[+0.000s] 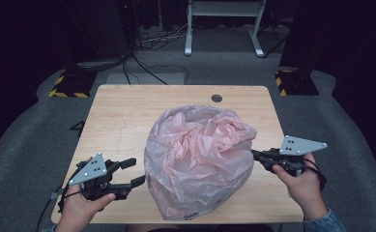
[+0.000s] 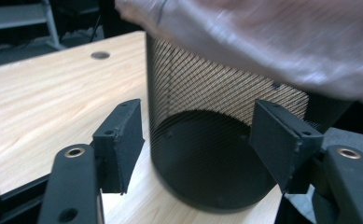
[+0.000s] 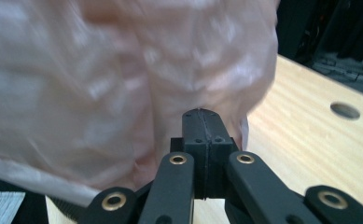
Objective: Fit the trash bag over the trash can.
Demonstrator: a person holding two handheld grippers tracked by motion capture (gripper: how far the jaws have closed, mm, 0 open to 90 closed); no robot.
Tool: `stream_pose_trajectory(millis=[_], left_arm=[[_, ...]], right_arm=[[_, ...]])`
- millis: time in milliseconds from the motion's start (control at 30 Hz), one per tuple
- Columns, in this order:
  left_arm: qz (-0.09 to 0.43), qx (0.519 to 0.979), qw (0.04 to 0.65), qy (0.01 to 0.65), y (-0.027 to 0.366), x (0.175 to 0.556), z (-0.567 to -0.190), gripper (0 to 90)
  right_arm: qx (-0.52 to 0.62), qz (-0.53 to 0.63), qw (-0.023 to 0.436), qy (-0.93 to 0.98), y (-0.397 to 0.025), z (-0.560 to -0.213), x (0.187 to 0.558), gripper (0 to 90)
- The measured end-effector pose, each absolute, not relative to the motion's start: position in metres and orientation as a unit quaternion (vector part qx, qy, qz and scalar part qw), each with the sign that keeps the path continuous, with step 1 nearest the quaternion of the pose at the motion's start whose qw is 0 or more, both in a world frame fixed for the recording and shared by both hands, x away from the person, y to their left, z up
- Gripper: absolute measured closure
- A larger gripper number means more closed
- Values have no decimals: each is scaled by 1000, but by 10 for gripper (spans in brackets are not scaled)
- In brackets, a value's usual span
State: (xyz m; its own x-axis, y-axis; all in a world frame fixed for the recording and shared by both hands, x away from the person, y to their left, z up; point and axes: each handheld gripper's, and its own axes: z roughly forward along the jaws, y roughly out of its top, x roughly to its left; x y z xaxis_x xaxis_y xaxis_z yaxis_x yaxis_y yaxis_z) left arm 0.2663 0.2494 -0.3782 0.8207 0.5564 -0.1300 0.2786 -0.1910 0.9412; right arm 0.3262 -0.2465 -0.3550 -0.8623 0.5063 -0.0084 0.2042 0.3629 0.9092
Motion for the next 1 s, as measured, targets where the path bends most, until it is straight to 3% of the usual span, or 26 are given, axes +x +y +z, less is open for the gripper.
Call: stream_pose_trajectory(millis=[167,367,433,533,733,1000], left_arm=[[135,754,582,273,253,264,-364,337],[140,739,604,264,253,262,-348,336],[127,730,627,241,246,260,-345,308],[120,742,622,219,236,258,-345,274],[127,747,617,214,228,259,-342,241],[126,754,611,204,217,265,-331,218]], right_arm=[[216,524,147,811,-248,-349,325,899],[242,535,154,794,-256,-343,320,480],[246,542,159,787,-260,-340,317,414],[229,556,131,789,-267,-335,312,360],[209,562,115,792,-270,-330,298,180],[188,576,103,789,-243,-322,292,152]])
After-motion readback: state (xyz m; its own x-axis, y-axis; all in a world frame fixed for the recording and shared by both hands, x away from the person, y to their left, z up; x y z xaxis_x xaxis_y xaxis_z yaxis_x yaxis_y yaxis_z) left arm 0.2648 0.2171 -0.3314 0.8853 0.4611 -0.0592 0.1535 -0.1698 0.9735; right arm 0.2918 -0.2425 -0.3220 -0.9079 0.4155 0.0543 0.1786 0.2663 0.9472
